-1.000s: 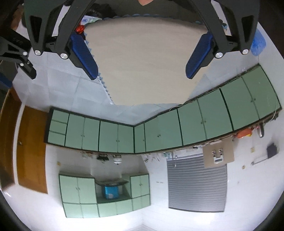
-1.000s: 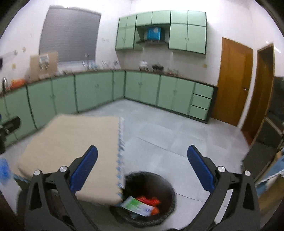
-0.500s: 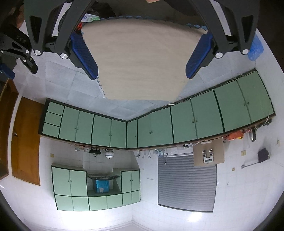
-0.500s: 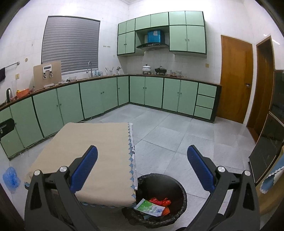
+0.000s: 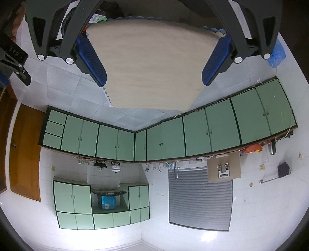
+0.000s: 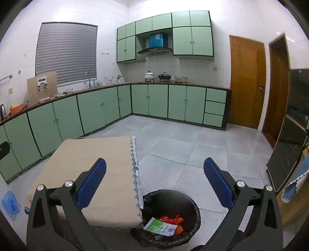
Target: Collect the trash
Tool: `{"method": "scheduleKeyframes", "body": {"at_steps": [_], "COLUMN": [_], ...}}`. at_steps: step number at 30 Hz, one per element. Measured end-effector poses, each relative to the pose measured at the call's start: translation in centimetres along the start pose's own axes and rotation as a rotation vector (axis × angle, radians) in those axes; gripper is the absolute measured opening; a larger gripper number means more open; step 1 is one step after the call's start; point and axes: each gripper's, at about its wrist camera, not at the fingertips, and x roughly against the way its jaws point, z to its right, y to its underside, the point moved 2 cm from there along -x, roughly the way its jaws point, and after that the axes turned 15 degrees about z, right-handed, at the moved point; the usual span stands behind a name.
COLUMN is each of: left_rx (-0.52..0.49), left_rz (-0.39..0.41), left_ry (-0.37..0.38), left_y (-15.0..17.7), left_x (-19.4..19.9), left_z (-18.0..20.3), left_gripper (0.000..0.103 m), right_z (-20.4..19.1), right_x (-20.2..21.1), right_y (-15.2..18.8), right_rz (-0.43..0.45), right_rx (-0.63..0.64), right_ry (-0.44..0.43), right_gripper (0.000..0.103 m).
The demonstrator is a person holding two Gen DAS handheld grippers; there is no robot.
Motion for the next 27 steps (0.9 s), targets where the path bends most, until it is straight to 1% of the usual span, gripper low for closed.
{"method": "scheduleKeyframes", "body": {"at_steps": [12,16,27], "left_rx": [0.008,0.009,0.009], "left_rz": [-0.003,-0.010,-0.001], "left_ry": [-0.002,0.010,0.012], "left_y": [0.1,0.1,-0.2], "left_x": [-0.4,-0.5,-0.4], "left_z": [-0.5,-0.6,-0.9], "left_gripper": [0.097,0.097,0.097], "right_z": [0.4,0.4,0.8], "right_x": [-0.2,-0.1,-0.3], "right_y": [0.1,0.1,0.2], "right_rz": [0.010,0.013,0.017], "right_rx": [-0.006,-0.009,-0.009], "right_ry": [0.022,0.029,0.036], "right_gripper": [0.098,0.098,0.098]}}
